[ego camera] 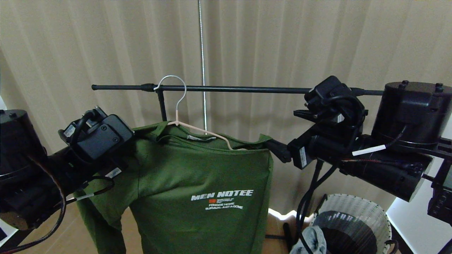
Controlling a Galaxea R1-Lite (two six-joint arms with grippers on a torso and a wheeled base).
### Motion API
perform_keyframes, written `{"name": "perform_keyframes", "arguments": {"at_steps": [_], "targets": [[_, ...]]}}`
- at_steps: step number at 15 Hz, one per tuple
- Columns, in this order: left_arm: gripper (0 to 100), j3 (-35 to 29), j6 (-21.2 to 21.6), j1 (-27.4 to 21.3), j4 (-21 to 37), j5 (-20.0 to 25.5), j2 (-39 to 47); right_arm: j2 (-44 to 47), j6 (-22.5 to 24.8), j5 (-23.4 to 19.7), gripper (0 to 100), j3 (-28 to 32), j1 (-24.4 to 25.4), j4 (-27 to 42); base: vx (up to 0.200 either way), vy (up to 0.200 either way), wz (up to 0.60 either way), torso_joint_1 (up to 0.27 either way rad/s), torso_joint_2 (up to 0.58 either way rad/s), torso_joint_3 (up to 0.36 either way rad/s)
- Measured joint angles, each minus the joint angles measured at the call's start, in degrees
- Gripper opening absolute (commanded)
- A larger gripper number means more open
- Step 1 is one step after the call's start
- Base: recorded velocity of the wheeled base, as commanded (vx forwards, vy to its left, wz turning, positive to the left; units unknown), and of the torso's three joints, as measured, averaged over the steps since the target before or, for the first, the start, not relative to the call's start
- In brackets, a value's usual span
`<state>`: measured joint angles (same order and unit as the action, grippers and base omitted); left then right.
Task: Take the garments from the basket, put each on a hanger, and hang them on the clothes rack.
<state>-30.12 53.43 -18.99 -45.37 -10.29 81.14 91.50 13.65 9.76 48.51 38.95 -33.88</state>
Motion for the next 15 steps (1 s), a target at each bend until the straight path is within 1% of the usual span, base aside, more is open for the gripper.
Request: {"name": "perform_keyframes", "arguments": {"at_steps": [4, 6, 8, 10, 11, 13, 15], "targets": [[0, 0.22, -0.15, -0.02, -0.59, -0.05, 0.52, 0.48, 1.78, -0.09, 100, 0.24, 0.60, -0.30, 0.000, 0.000, 0.00, 0.000, 0.00, 0.000], [0, 0.69, -0.45, -0.16, -0.59, 0.06, 0.59, 1.38, 2.57, 0.02, 100, 2.01, 0.63, -0.48, 0.000, 0.000, 0.00, 0.000, 0.00, 0.000], [0, 0.74, -0.55, -0.32, -0.63, 0.09, 0.72, 2.51, 4.73, 0.09, 100, 3.75, 0.68, -0.44, 0.000, 0.000, 0.00, 0.000, 0.00, 0.000], [0, 0.41, -0.78, -0.10, -2.44, -0.02, 0.96, 3.07, 6.49, 0.05, 100, 4.00, 0.90, 0.02, 0.000, 0.000, 0.00, 0.000, 0.00, 0.000], [0, 0.26, -1.43, 0.04, -4.28, -0.95, 1.22, 3.04, 7.36, -0.05, 100, 3.56, 1.29, -0.04, 0.000, 0.000, 0.00, 0.000, 0.00, 0.000], [0, 0.22, -2.77, 0.20, -6.06, -3.69, 1.83, 2.68, 7.80, -0.09, 100, 2.95, 2.04, 0.11, 0.000, 0.000, 0.00, 0.000, 0.00, 0.000], [0, 0.22, -4.14, 0.04, -8.19, -4.38, 2.82, 2.43, 7.80, -0.16, 100, 1.88, 3.85, 0.05, 0.000, 0.000, 0.00, 0.000, 0.00, 0.000]]}}
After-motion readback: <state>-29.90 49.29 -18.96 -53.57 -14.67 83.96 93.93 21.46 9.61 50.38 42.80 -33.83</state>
